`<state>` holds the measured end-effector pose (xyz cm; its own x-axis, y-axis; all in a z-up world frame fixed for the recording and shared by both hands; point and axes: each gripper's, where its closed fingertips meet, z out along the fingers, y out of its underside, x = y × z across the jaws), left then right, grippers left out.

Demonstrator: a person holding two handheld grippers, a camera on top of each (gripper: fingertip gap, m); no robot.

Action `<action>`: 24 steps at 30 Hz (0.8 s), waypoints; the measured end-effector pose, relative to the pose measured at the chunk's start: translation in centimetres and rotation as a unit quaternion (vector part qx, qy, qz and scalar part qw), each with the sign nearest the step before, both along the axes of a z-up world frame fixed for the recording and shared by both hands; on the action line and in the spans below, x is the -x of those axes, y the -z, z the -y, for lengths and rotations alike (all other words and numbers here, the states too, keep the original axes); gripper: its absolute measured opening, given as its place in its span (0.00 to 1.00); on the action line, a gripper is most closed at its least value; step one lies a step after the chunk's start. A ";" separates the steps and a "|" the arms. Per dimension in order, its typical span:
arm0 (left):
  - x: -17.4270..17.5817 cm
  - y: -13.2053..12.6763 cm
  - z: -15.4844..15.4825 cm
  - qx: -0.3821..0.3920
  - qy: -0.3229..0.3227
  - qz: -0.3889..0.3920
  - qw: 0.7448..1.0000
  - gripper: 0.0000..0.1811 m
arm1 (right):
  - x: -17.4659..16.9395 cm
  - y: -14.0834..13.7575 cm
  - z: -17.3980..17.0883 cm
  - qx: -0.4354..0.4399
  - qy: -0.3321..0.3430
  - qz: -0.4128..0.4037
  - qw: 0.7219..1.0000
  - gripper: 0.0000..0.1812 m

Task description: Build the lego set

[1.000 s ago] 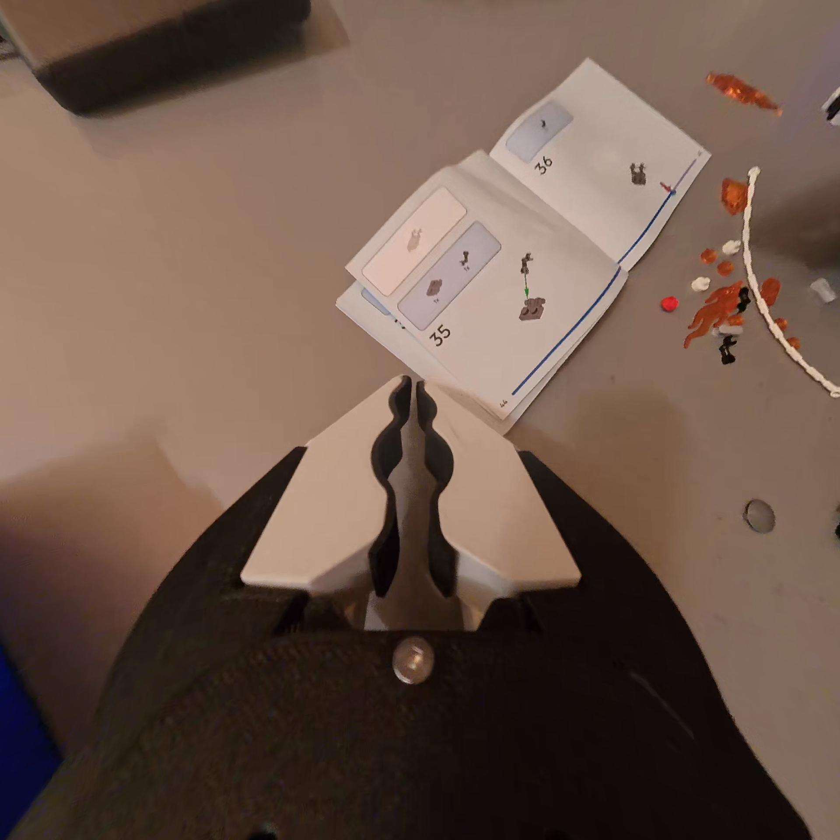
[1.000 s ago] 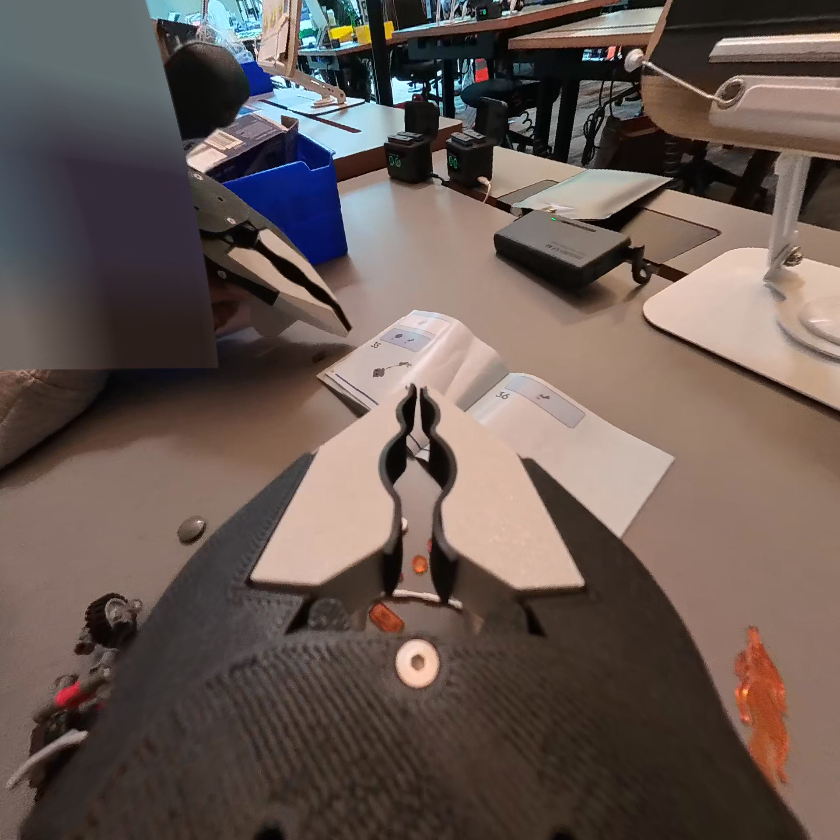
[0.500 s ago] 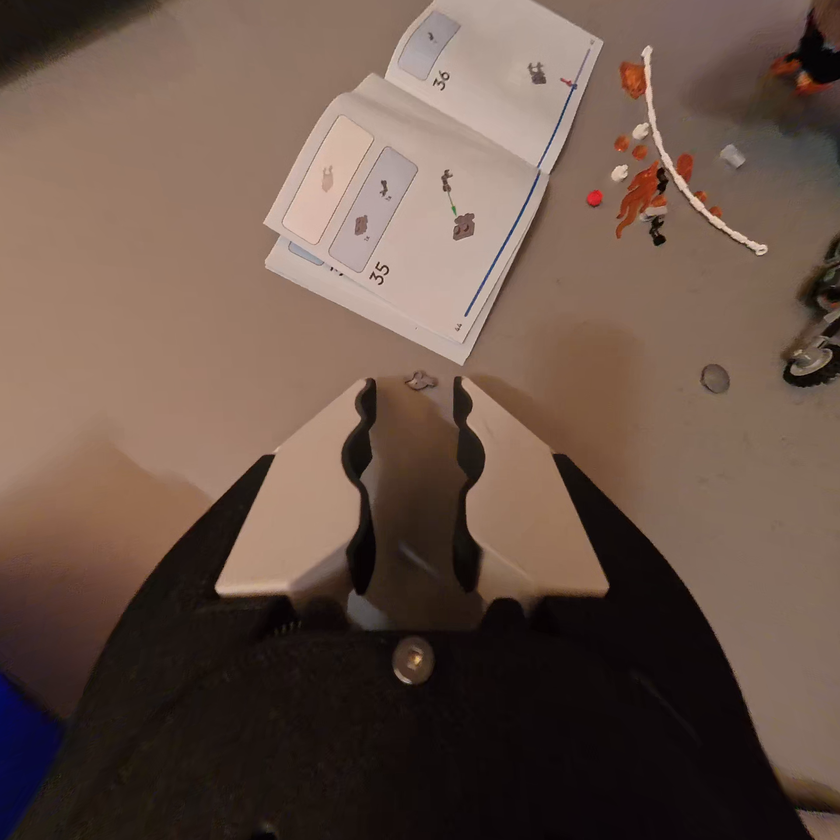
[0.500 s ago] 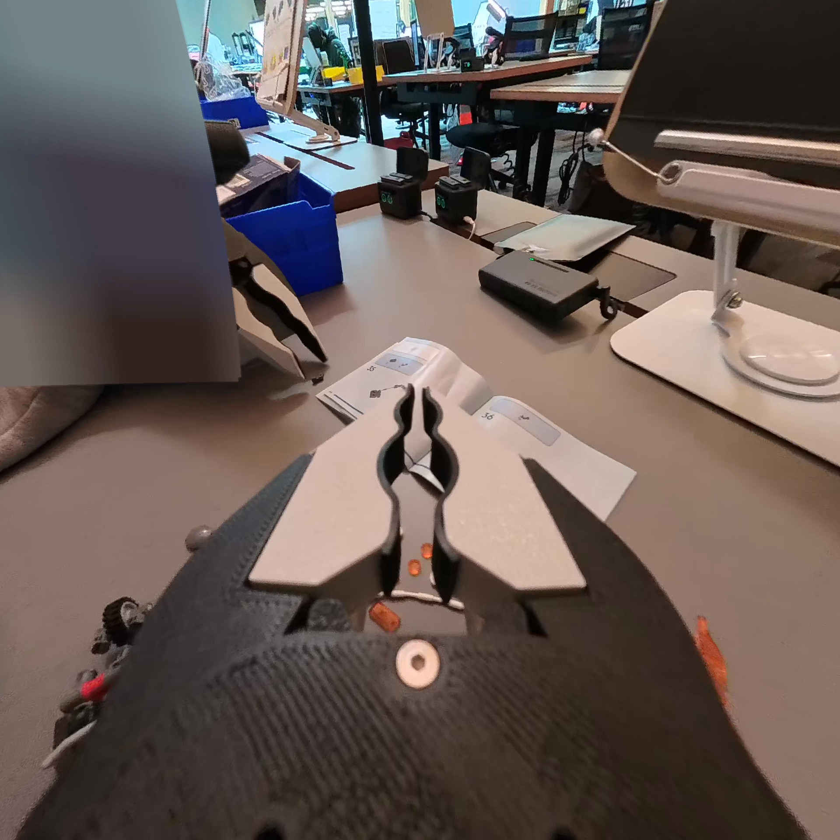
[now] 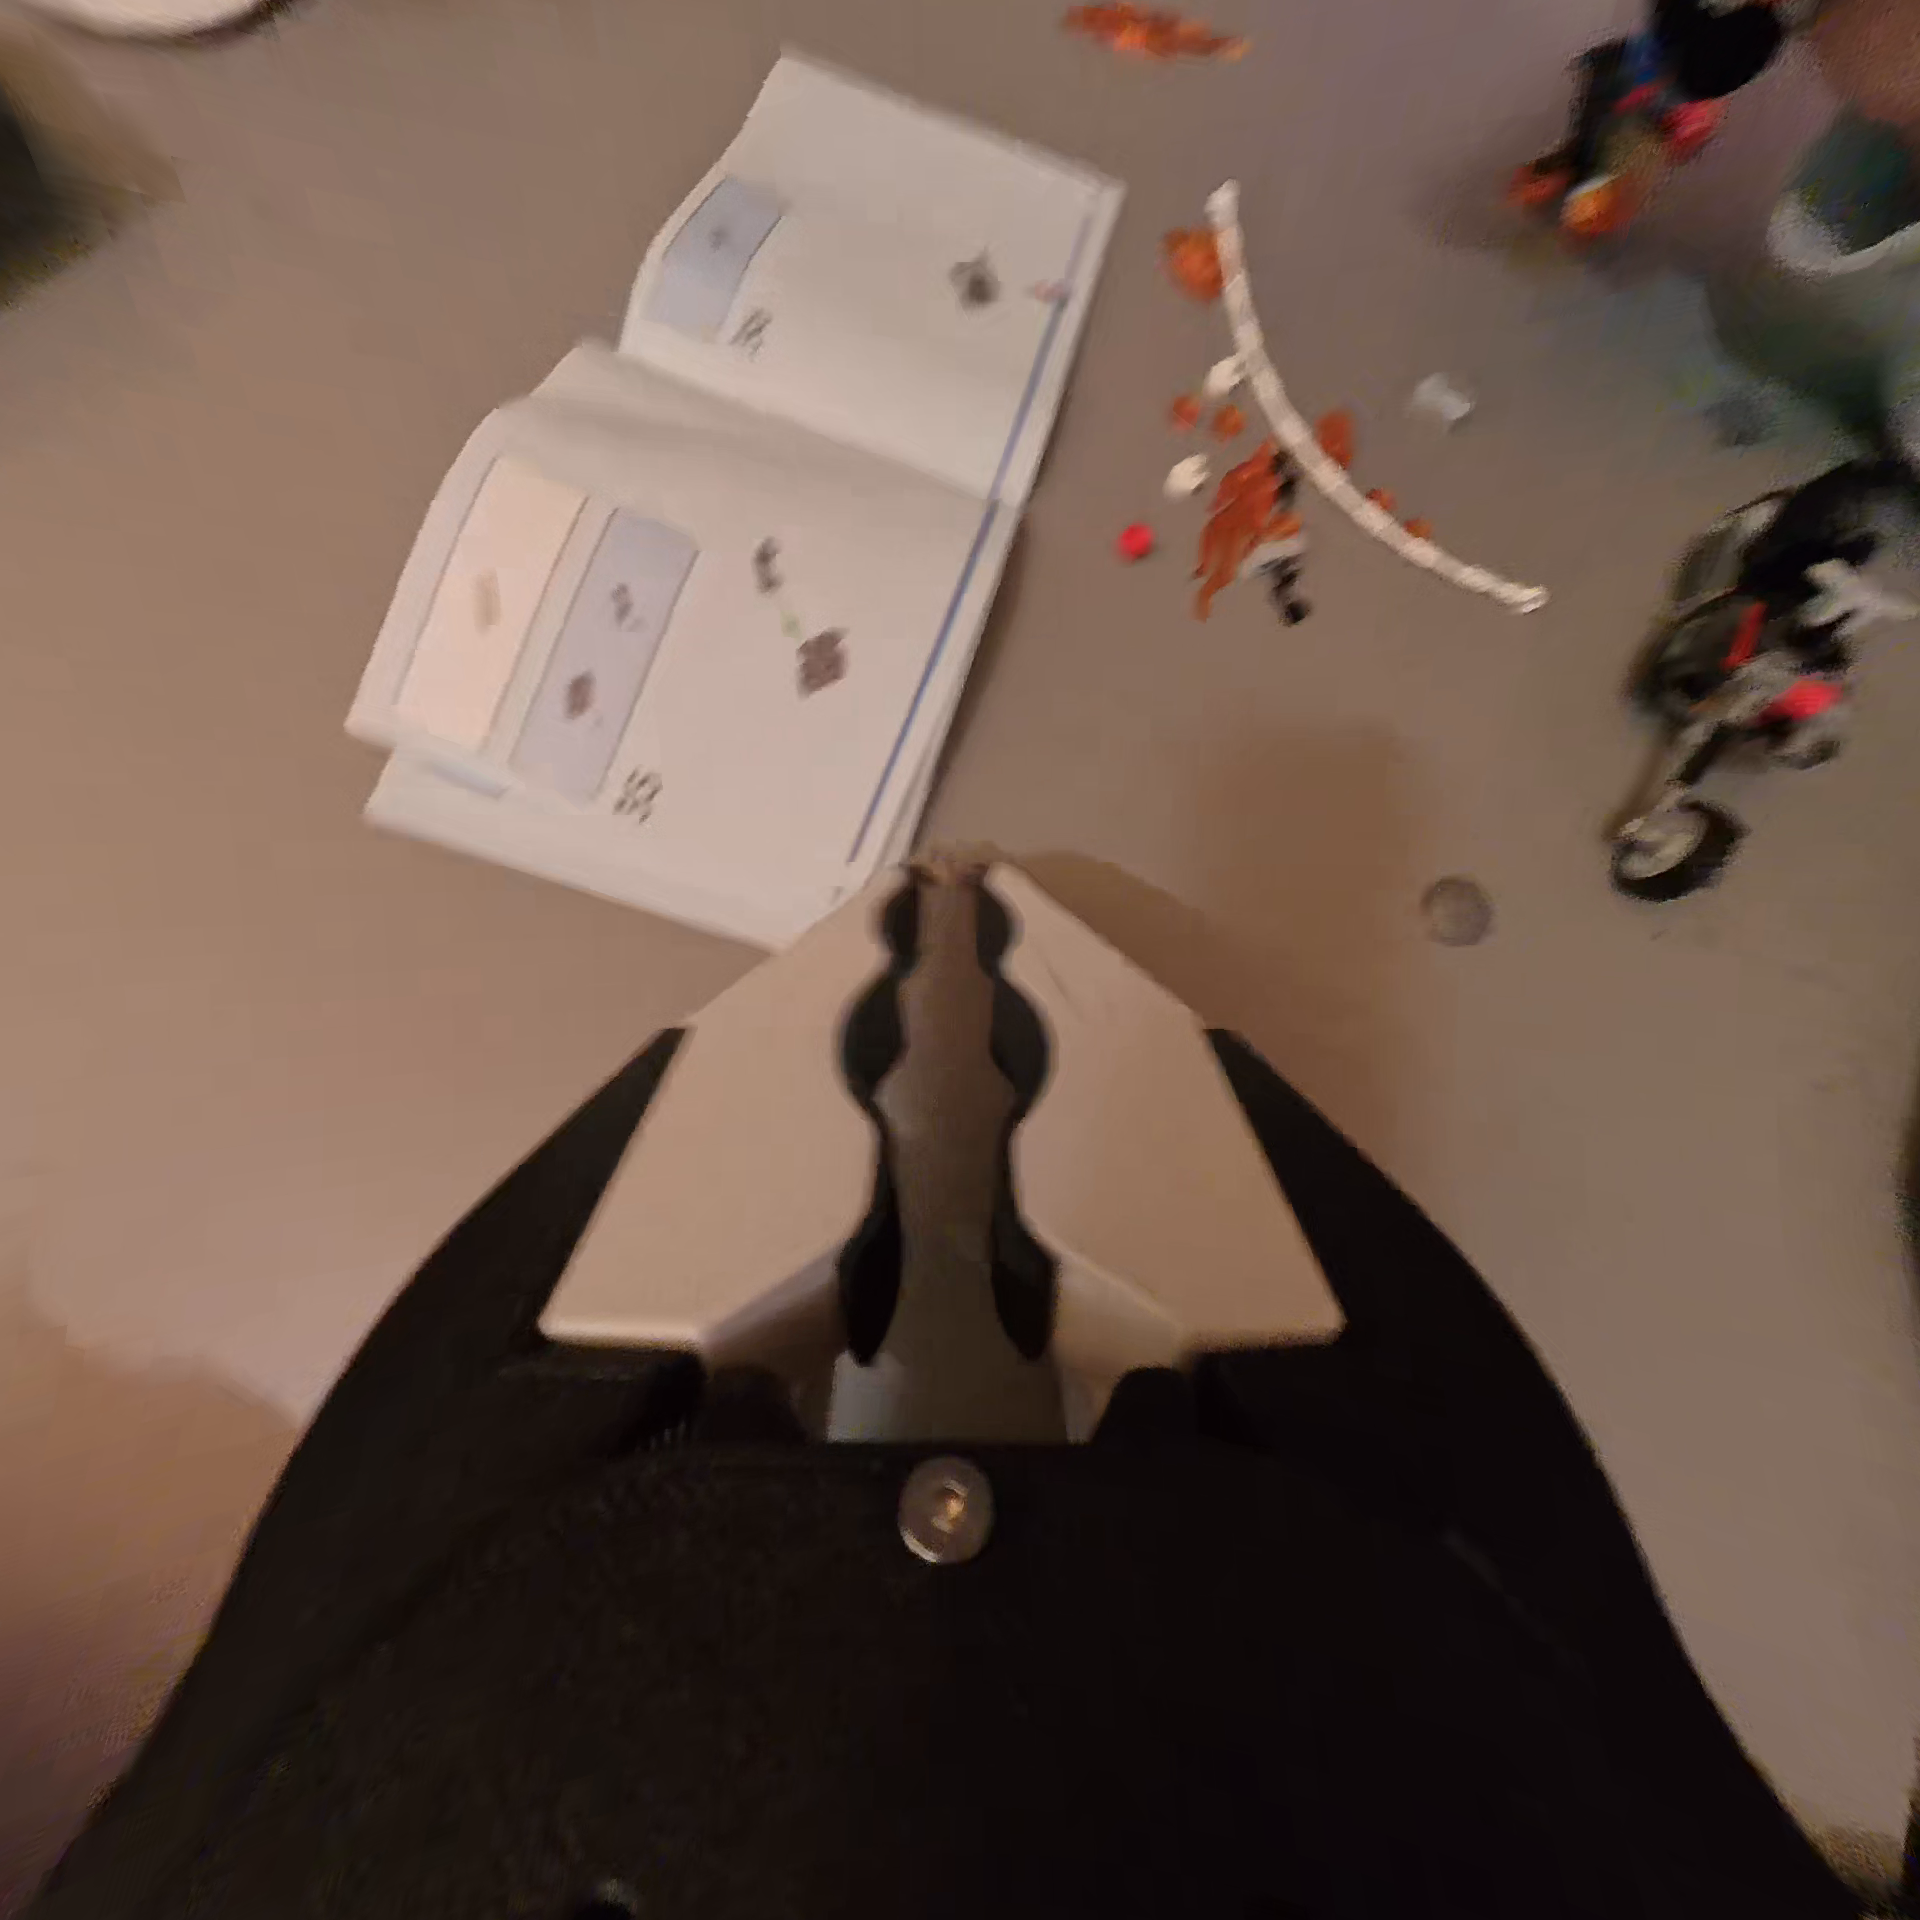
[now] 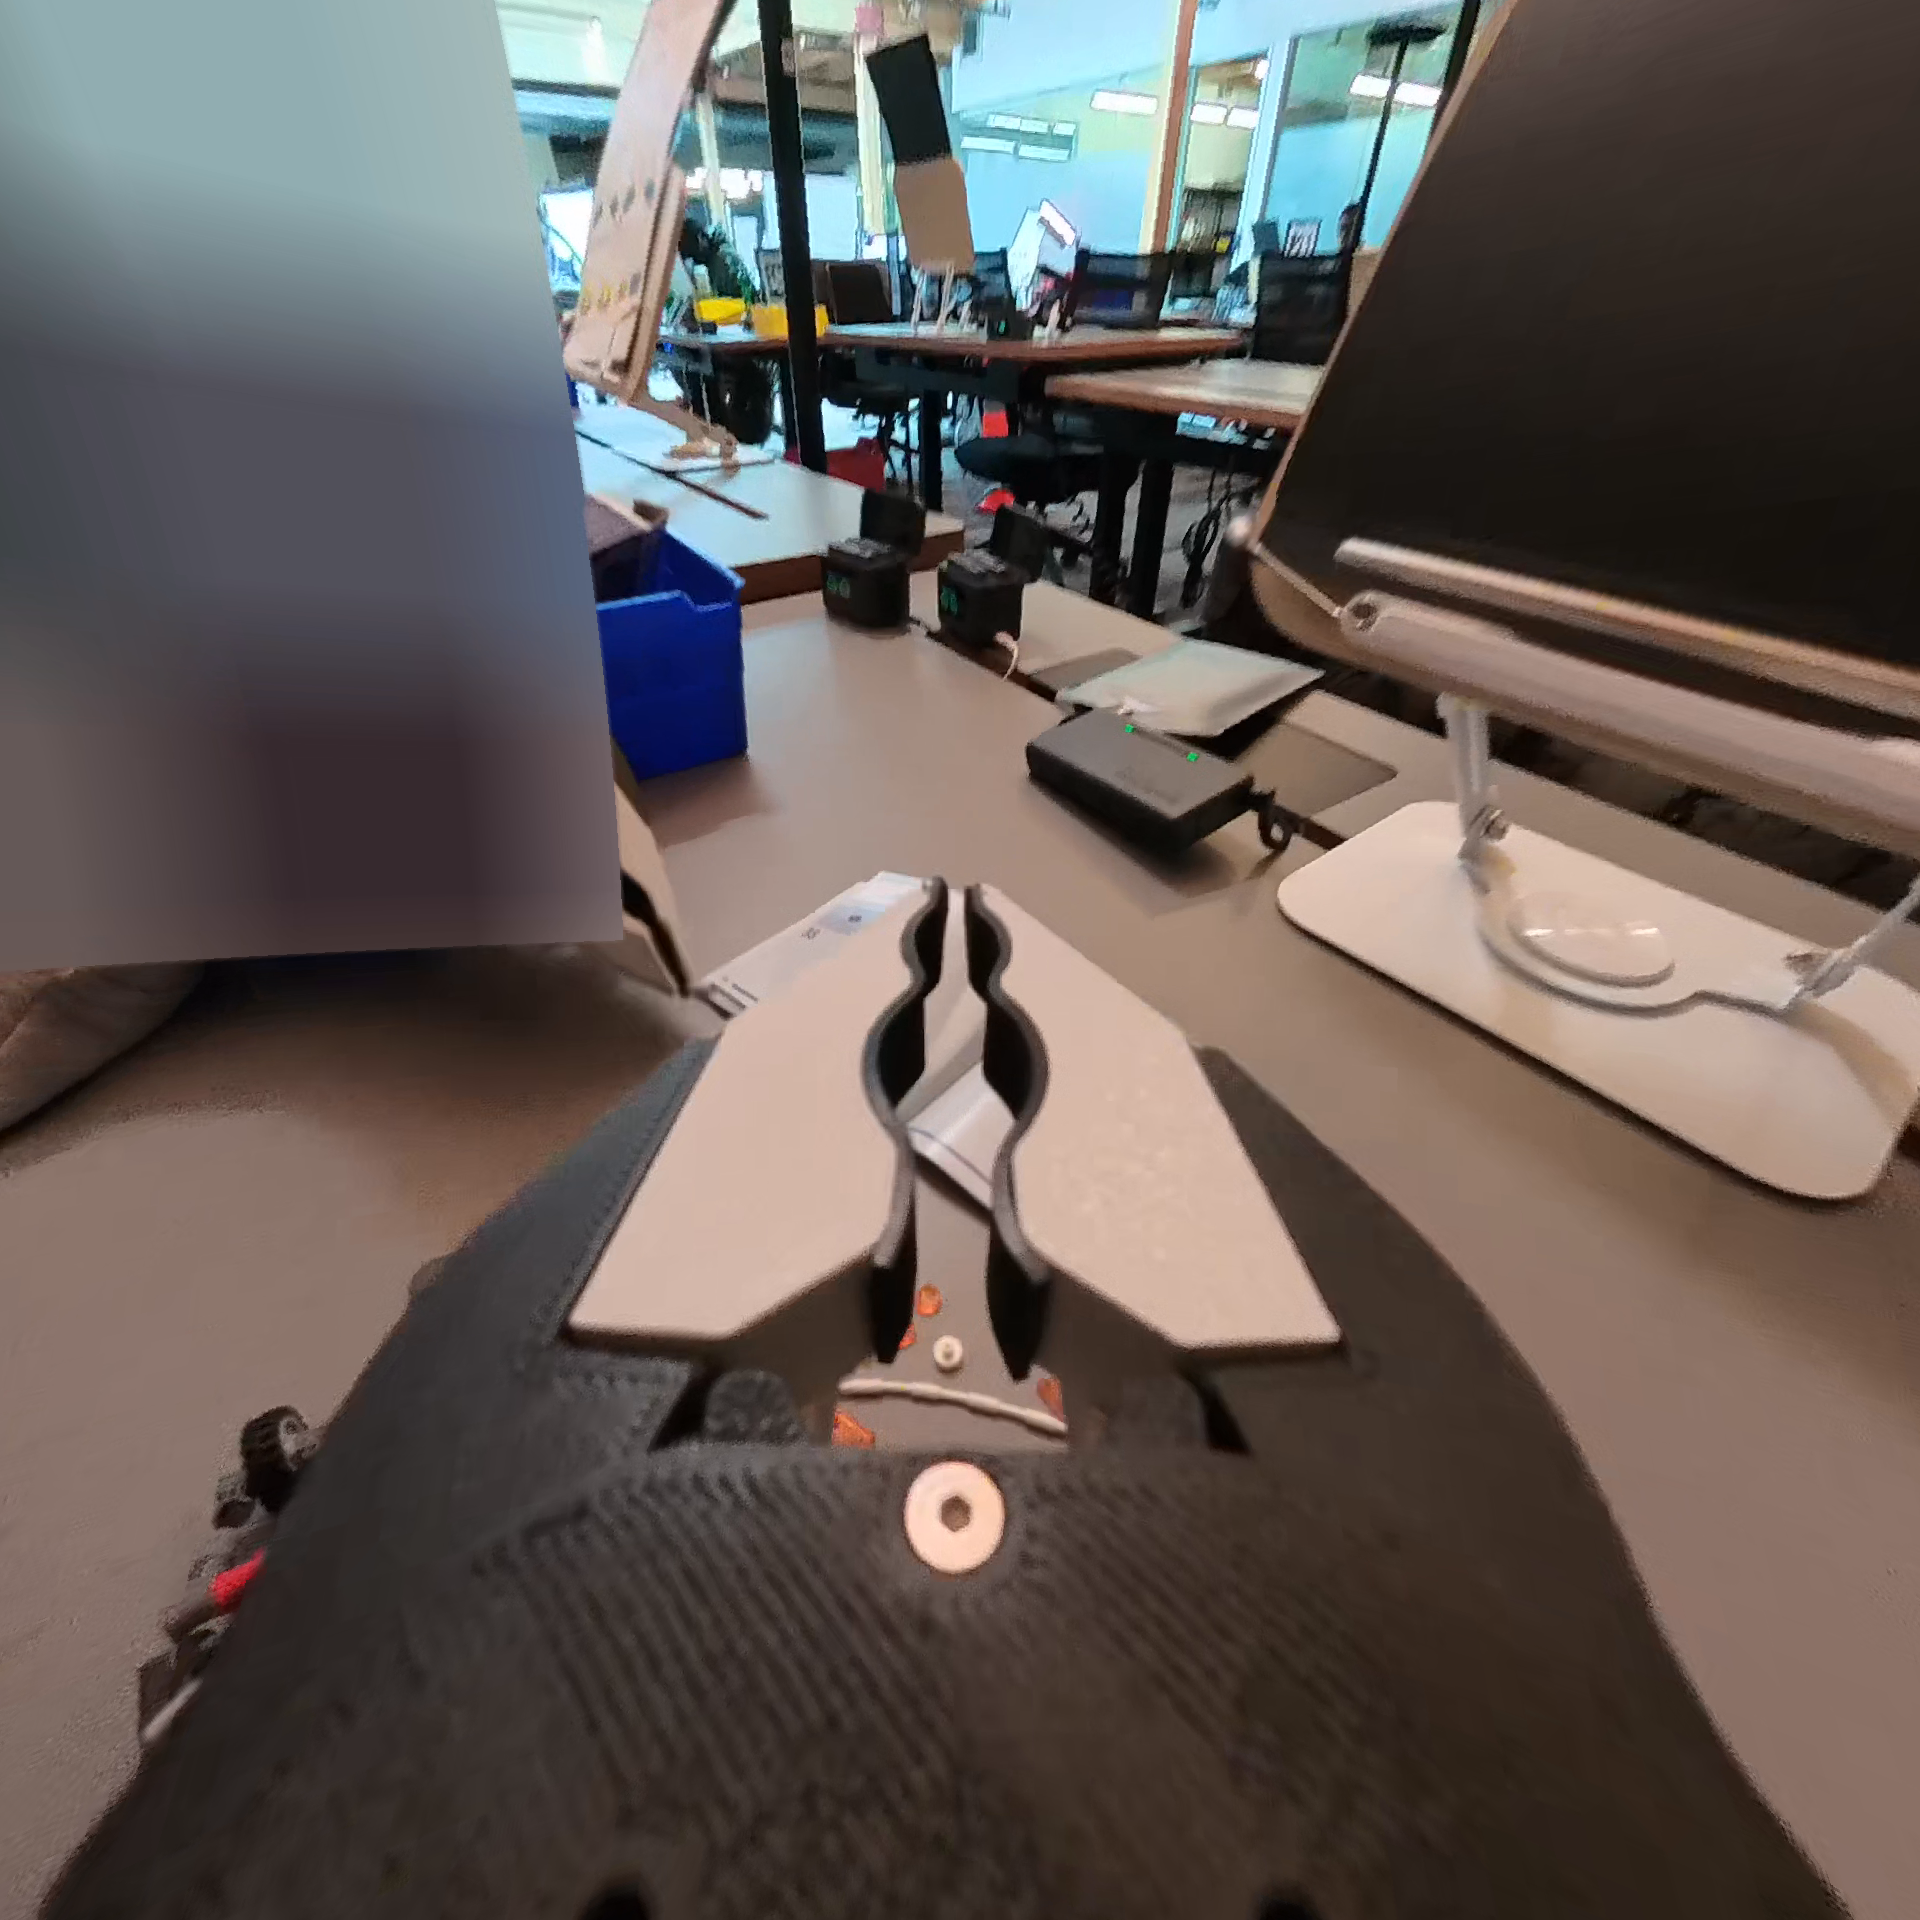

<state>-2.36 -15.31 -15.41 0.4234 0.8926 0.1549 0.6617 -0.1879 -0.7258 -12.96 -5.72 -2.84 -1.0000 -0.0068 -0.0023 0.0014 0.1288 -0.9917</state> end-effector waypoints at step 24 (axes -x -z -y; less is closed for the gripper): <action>1.6 -0.1 -4.8 0.001 0.045 -0.028 0.999 0.05 | 1.5 -3.0 -6.0 0.115 0.031 0.058 0.991 0.01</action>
